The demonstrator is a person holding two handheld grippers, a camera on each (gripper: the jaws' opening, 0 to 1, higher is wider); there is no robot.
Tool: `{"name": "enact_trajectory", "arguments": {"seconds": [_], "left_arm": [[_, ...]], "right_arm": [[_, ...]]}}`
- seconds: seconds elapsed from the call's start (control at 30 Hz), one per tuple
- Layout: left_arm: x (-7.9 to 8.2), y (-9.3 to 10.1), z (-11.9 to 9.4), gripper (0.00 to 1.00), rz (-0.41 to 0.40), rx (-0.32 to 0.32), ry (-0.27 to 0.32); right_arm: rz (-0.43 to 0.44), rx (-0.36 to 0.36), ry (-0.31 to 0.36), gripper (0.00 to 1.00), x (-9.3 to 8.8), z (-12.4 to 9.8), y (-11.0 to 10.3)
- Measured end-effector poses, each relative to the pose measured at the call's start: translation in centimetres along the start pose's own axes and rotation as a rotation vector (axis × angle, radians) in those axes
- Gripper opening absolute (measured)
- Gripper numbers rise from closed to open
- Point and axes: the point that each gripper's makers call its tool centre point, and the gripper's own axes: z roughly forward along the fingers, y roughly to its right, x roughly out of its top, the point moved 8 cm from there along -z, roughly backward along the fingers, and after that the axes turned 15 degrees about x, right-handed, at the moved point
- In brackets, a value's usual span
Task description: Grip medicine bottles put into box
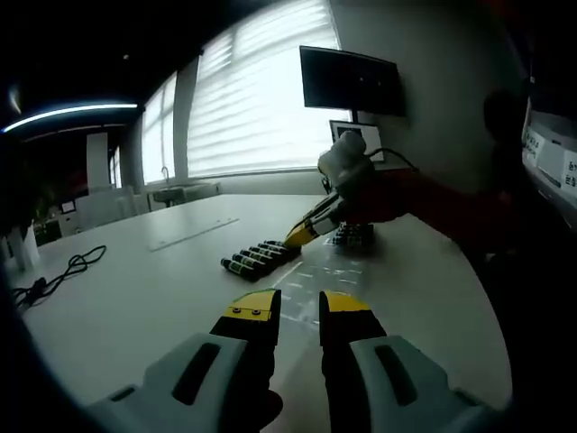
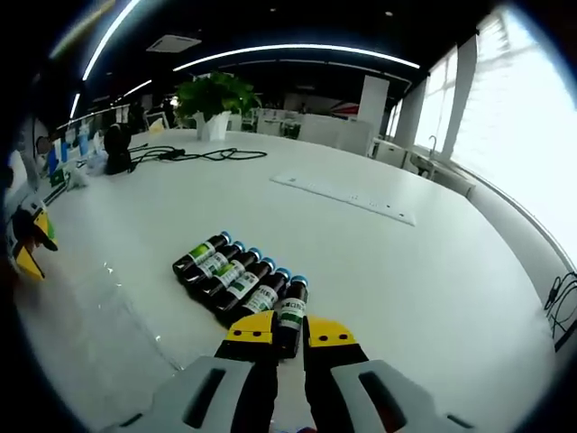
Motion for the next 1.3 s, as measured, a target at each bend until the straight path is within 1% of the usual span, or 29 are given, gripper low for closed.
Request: {"name": "enact_trajectory", "arguments": {"seconds": [0.23,0.3,0.5,0.87,1.03,1.3], "left_arm": [[0.0,0.0,0.0,0.11,0.006,0.002,0.0],[0.0,0.1,0.0,0.11,0.007,0.001,0.0],[0.0,0.0,0.0,0.11,0.009,0.003,0.003],[-0.1,0.0,0.0,0.11,0.008,0.005,0.0],[-0.1,0.0,0.1,0.11,0.007,0.005,-0.002],[-0.1,-0.1,0.1,0.11,0.007,0.008,0.0]], "right_arm": [[0.031,-0.008,-0.016,0.07,-0.3,0.2,0.3],[0.021,-0.006,-0.021,0.07,-0.3,0.2,0.2],[0.033,-0.014,-0.02,0.07,-0.4,0.2,0.2],[0.021,-0.044,0.032,0.06,0.5,-1.6,0.0],[0.014,-0.044,0.054,0.06,0.6,-2.6,-0.5],[0.005,-0.043,0.098,0.07,0.6,-4.7,-1.5]]}}
